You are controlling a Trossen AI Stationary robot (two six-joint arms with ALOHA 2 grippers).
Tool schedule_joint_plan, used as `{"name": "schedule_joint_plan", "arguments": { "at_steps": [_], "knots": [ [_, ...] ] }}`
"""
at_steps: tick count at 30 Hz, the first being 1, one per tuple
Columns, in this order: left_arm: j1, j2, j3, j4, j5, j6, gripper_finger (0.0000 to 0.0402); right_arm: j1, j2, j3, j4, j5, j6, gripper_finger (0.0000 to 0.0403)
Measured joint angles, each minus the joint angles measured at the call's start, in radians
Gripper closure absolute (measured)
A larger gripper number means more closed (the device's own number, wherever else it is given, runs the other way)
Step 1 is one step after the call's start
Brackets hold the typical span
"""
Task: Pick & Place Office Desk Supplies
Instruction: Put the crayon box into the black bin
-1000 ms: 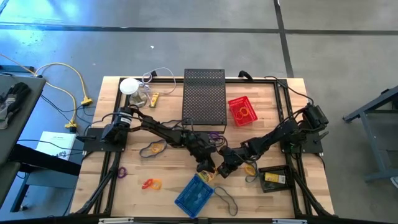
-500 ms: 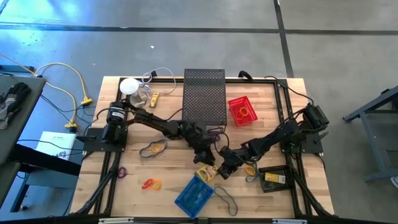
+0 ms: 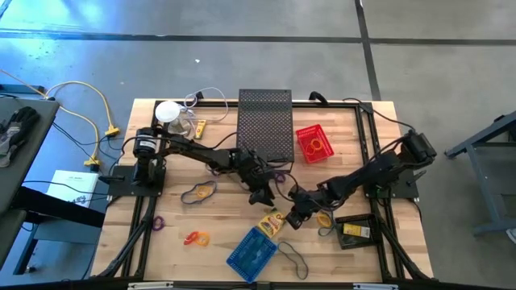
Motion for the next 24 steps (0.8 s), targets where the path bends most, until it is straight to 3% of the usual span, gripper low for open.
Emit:
{"name": "schedule_joint_plan", "arguments": {
  "at_steps": [7, 15, 19, 24],
  "knots": [
    [0.023, -0.001, 0.001, -0.033, -0.001, 0.000, 0.0183, 0.000, -0.054, 0.000, -0.040, 0.033, -0.021, 0.0400],
    [0.071, -0.002, 0.002, -0.090, 0.085, 0.004, 0.0183, 0.002, -0.057, 0.000, -0.009, 0.027, -0.120, 0.0400],
    [0.084, -0.005, 0.005, -0.183, 0.114, 0.112, 0.0183, 0.023, -0.057, 0.000, 0.073, 0.035, -0.285, 0.0400],
    [0.061, -0.004, 0.004, -0.293, 0.052, 0.263, 0.0183, 0.080, -0.058, 0.000, 0.138, 0.049, -0.646, 0.0400]
  ]
}}
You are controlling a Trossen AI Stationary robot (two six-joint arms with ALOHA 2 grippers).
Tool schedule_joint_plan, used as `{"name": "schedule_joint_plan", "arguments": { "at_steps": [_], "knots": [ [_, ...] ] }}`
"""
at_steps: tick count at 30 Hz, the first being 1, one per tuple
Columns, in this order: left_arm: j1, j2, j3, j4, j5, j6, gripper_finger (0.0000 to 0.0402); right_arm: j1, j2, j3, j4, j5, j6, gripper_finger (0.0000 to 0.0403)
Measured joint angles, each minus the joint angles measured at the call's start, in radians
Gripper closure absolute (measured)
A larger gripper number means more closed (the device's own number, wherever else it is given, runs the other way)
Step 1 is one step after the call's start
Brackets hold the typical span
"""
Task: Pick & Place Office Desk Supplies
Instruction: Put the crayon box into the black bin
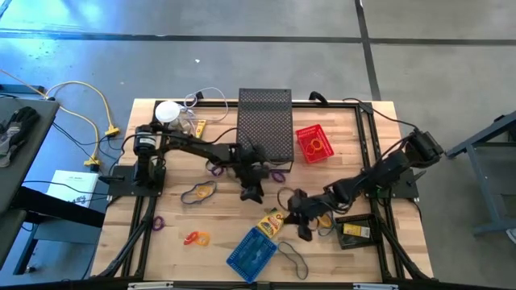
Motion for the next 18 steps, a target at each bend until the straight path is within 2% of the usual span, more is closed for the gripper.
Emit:
{"name": "schedule_joint_plan", "arguments": {
  "at_steps": [3, 5, 12, 15, 18],
  "knots": [
    [-0.015, 0.002, -0.002, -0.030, -0.054, 0.061, 0.0183, 0.040, 0.000, 0.000, -0.014, 0.042, -0.166, 0.0400],
    [-0.028, 0.002, -0.002, -0.041, -0.114, 0.096, 0.0183, 0.060, 0.000, 0.000, -0.019, 0.075, -0.216, 0.0400],
    [-0.084, 0.002, -0.002, -0.048, -0.327, 0.207, 0.0183, 0.095, 0.000, 0.000, -0.022, 0.178, -0.238, 0.0397],
    [-0.116, 0.002, -0.002, -0.046, -0.379, 0.253, 0.0183, 0.111, 0.000, 0.000, -0.037, 0.218, -0.239, 0.0382],
    [-0.148, 0.002, -0.002, -0.041, -0.380, 0.227, 0.0183, 0.132, 0.000, 0.000, -0.062, 0.271, -0.283, 0.0356]
  ]
}}
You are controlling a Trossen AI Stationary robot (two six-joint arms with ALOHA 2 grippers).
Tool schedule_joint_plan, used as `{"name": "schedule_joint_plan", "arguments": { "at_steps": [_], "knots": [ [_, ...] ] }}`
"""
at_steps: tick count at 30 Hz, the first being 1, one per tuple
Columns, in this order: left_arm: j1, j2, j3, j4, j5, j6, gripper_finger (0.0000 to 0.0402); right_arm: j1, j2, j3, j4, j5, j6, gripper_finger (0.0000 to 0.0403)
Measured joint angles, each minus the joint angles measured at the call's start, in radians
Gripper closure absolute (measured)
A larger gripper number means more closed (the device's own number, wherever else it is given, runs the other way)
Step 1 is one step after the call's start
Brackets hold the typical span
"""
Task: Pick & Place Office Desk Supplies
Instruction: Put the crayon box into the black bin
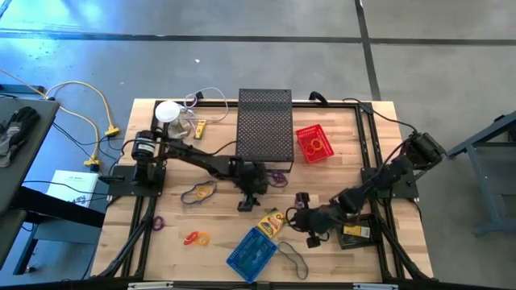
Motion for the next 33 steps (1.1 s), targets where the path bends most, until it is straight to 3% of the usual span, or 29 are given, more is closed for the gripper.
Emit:
{"name": "schedule_joint_plan", "arguments": {
  "at_steps": [6, 10, 16, 19, 33],
  "knots": [
    [-0.031, 0.000, 0.000, 0.036, 0.022, -0.353, 0.0183, 0.046, 0.001, 0.000, -0.005, 0.084, -0.168, 0.0303],
    [-0.036, 0.000, 0.000, 0.065, 0.056, -0.555, 0.0183, 0.064, 0.010, 0.000, -0.010, 0.101, -0.262, 0.0291],
    [-0.037, 0.000, 0.000, 0.127, 0.089, -0.832, 0.0183, 0.071, 0.060, 0.000, -0.014, -0.042, -0.266, 0.0307],
    [-0.040, 0.006, 0.000, 0.137, 0.083, -0.949, 0.0183, 0.071, 0.097, -0.001, -0.012, -0.060, -0.269, 0.0323],
    [-0.050, 0.089, 0.003, 0.229, 0.129, -1.071, 0.0184, 0.066, 0.125, -0.001, 0.046, -0.060, -0.367, 0.0371]
  ]
}}
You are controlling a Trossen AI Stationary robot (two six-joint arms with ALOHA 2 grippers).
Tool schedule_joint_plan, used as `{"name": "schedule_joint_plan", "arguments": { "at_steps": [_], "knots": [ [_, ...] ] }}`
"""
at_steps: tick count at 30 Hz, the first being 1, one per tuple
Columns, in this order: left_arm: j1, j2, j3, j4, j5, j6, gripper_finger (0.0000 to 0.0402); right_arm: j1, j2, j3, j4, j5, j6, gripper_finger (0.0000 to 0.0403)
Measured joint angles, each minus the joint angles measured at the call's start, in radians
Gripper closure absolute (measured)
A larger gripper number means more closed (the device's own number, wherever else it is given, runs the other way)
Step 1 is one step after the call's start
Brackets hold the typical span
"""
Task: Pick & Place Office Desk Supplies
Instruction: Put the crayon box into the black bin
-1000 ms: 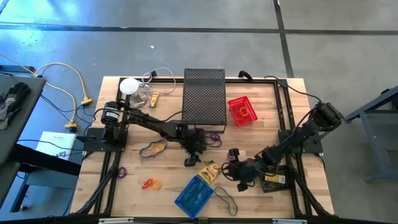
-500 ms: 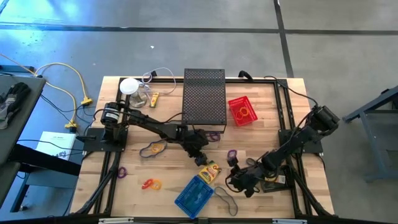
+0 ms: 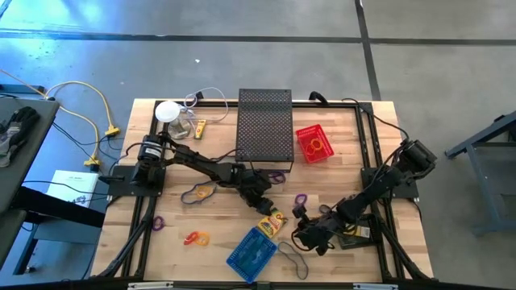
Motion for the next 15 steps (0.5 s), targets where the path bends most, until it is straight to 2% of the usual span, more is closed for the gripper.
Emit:
{"name": "schedule_joint_plan", "arguments": {
  "at_steps": [7, 15],
  "knots": [
    [0.000, 0.002, 0.000, 0.013, 0.006, 0.012, 0.0184, -0.036, 0.000, 0.000, 0.026, -0.018, -0.047, 0.0397],
    [-0.001, 0.003, -0.001, 0.016, 0.006, 0.012, 0.0184, -0.065, 0.032, 0.002, 0.074, -0.064, -0.060, 0.0400]
  ]
}}
